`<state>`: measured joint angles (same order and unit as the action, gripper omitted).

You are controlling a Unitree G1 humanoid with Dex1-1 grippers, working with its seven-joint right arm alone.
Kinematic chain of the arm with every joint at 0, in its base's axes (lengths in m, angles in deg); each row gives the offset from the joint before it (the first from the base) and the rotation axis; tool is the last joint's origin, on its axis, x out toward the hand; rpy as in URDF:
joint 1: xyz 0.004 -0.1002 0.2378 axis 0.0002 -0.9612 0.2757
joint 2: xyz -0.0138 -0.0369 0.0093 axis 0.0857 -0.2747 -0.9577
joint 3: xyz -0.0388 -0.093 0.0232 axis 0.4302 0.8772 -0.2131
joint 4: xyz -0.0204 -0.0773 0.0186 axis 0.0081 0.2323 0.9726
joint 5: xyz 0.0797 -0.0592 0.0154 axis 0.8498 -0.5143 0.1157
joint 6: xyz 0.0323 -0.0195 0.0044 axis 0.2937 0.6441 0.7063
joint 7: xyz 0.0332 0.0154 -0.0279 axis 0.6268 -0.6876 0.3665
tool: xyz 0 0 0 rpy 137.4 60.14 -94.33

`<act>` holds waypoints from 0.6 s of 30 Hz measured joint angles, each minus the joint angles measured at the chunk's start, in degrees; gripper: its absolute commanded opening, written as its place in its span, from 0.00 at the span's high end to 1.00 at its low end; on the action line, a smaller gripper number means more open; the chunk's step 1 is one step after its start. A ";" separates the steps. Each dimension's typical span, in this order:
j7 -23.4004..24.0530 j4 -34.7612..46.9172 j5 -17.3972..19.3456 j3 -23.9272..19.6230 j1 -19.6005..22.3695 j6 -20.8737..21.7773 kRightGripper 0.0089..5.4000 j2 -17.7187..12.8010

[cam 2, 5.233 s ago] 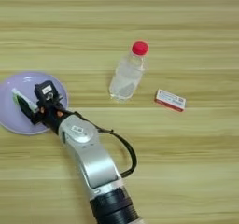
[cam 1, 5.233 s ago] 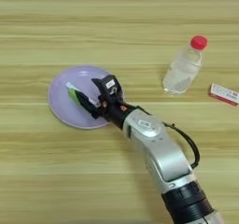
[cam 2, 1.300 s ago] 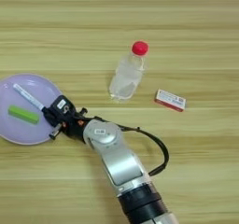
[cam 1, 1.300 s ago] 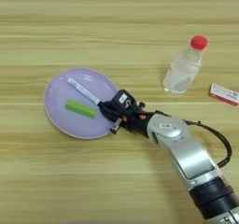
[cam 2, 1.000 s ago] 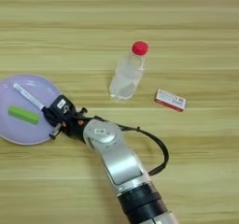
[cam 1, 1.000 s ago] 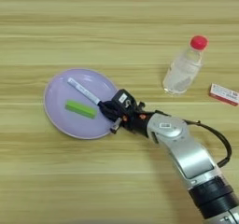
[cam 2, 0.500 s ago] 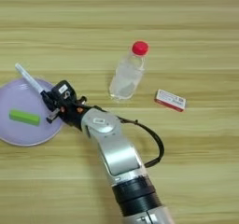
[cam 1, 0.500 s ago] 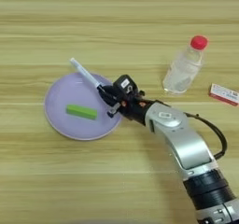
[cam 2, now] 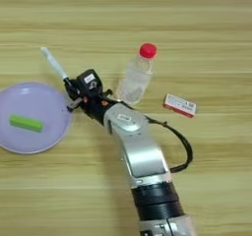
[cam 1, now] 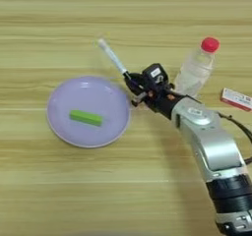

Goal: Move the objects on the table

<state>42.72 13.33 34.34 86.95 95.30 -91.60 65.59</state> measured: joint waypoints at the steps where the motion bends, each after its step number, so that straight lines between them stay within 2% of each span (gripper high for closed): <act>1: 0.03 0.26 0.04 -0.77 -0.65 -0.12 0.86 -0.37; 12: 1.61 1.59 1.01 -6.17 -6.20 -1.02 0.86 -1.49; 18: 3.72 -3.42 0.94 -6.86 -6.60 -0.62 0.86 -0.81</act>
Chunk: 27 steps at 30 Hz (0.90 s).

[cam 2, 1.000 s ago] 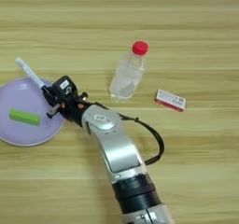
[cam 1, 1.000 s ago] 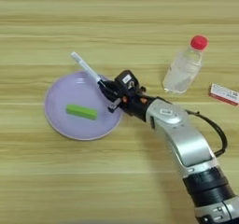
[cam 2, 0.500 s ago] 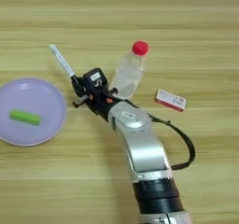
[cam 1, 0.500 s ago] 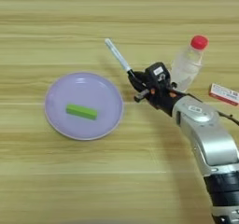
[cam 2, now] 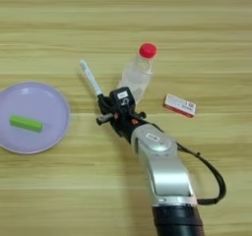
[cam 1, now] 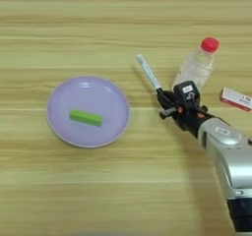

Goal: Move the objects on the table

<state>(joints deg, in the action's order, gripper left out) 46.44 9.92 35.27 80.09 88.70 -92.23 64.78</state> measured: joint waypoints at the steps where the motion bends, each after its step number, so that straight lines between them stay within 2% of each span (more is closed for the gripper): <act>1: 0.04 -1.22 -0.02 0.20 0.00 0.65 0.86 0.28; 18: 1.10 -6.12 -0.17 2.78 0.62 2.22 0.87 0.98; 19: 1.13 -6.23 -0.16 2.92 0.69 2.29 0.80 0.99; 24: 1.31 -6.46 -0.01 3.08 0.69 2.71 0.66 1.36; 27: 1.38 -6.50 0.01 3.22 0.68 3.21 0.61 1.68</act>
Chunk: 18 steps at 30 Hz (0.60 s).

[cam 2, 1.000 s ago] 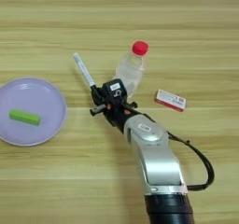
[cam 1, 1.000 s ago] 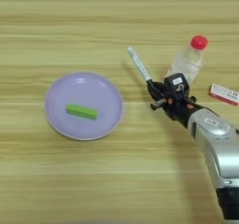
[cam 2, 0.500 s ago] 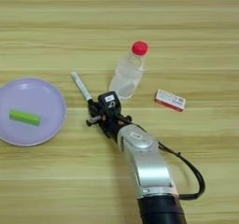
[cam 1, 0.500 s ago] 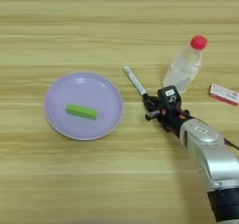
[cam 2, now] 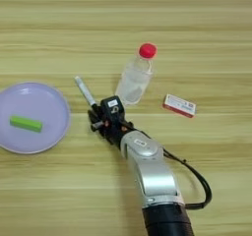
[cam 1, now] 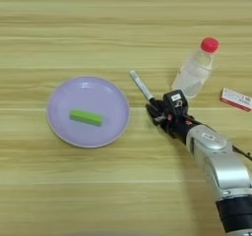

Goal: Move the objects on the table

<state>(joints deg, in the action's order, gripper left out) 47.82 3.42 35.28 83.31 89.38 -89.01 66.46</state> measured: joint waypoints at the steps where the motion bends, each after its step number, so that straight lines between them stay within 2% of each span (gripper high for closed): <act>1: 0.11 0.05 -0.02 0.03 -0.03 0.08 0.59 0.08; 18: -0.07 7.43 0.06 0.50 -2.55 -0.25 0.26 0.44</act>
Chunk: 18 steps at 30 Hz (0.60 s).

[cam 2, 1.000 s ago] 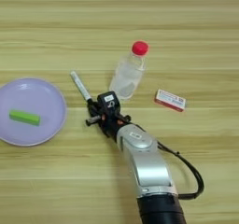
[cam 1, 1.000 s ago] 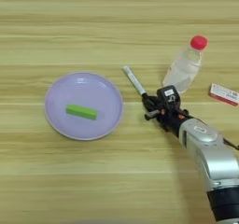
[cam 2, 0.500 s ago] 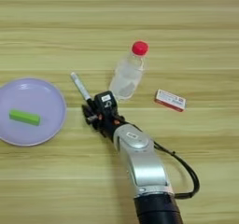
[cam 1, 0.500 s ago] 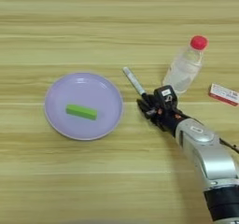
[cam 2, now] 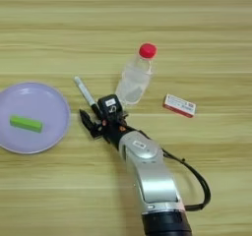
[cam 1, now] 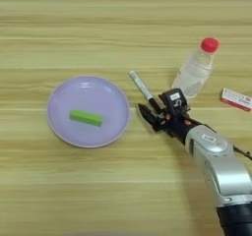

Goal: Move the objects on the table

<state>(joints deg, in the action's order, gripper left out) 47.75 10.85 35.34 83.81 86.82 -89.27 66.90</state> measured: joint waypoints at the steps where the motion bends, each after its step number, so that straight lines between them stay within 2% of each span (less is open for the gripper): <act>1: 0.00 0.24 0.00 0.00 0.00 -0.09 0.25 0.00; 8: 1.31 0.43 0.04 -0.38 -0.02 -0.31 0.10 0.76; 12: 2.99 1.25 2.77 -1.41 -0.01 2.84 0.01 4.93; 18: 4.39 1.47 4.72 -0.05 -0.01 6.72 0.01 9.71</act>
<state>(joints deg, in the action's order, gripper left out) 52.13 12.32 40.06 83.75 86.81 -82.55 76.61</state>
